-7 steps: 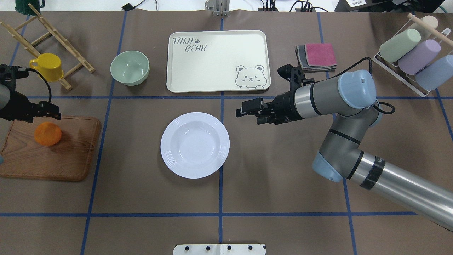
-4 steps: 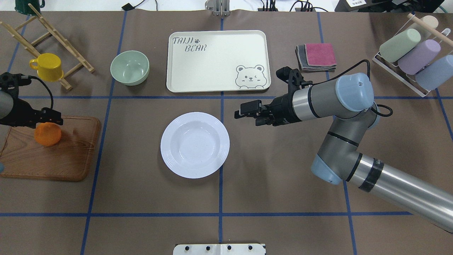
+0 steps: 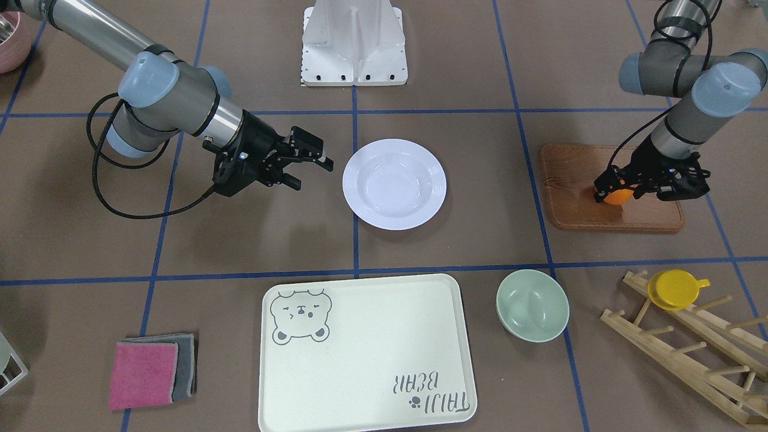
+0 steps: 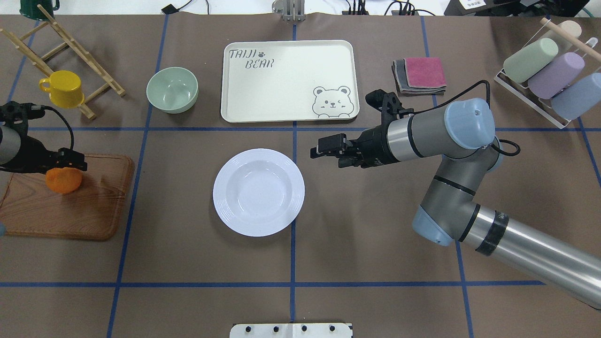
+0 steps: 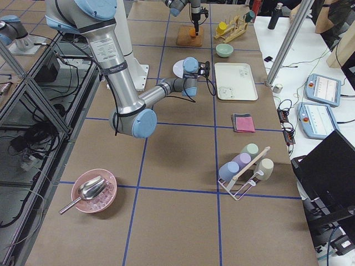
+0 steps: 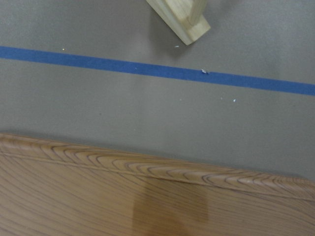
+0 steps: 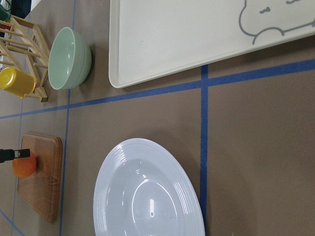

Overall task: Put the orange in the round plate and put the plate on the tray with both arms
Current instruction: 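Lower the left gripper and grasp the orange on the wooden board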

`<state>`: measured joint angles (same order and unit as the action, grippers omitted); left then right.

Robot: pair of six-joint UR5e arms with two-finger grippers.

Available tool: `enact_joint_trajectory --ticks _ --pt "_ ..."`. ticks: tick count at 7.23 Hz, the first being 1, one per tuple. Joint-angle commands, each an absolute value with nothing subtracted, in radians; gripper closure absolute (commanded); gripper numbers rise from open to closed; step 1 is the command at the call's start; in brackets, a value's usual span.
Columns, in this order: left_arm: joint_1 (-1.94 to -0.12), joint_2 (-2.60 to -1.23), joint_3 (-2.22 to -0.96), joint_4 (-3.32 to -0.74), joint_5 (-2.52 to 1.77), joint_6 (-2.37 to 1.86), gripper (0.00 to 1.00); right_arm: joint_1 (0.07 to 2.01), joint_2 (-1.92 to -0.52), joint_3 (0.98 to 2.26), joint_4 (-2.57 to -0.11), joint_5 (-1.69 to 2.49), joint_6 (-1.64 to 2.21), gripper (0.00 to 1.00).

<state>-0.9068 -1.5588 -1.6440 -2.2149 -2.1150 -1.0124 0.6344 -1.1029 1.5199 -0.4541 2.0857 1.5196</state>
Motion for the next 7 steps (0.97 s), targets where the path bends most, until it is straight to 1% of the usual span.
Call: enact_joint_trajectory --ticks 1,2,3,4,5,6,7 --pt "-0.890 -1.546 -1.655 -2.214 -2.112 -1.015 0.20 0.635 -1.103 1.520 -0.454 2.085 1.522 0.01" --pt "-0.888 -1.546 -1.657 -2.214 -2.114 -1.032 0.34 0.634 -1.103 1.517 -0.454 2.086 1.522 0.01" --pt "-0.888 -1.549 -1.660 -2.210 -2.114 -1.034 0.36 0.623 -1.101 1.516 -0.454 2.085 1.522 0.02" --pt "-0.887 -1.558 -1.704 -2.171 -2.117 -1.035 0.37 0.592 -1.101 1.513 -0.430 2.039 1.522 0.03" --pt "-0.884 -1.601 -1.789 -2.020 -2.117 -1.035 0.37 0.560 -1.101 1.456 -0.320 1.982 1.525 0.03" --pt "-0.877 -1.706 -1.846 -1.849 -2.115 -1.045 0.37 0.549 -1.100 1.416 -0.252 1.973 1.525 0.04" --pt "-0.833 -1.841 -1.856 -1.730 -2.111 -1.133 0.37 0.528 -1.100 1.408 -0.226 1.941 1.525 0.04"
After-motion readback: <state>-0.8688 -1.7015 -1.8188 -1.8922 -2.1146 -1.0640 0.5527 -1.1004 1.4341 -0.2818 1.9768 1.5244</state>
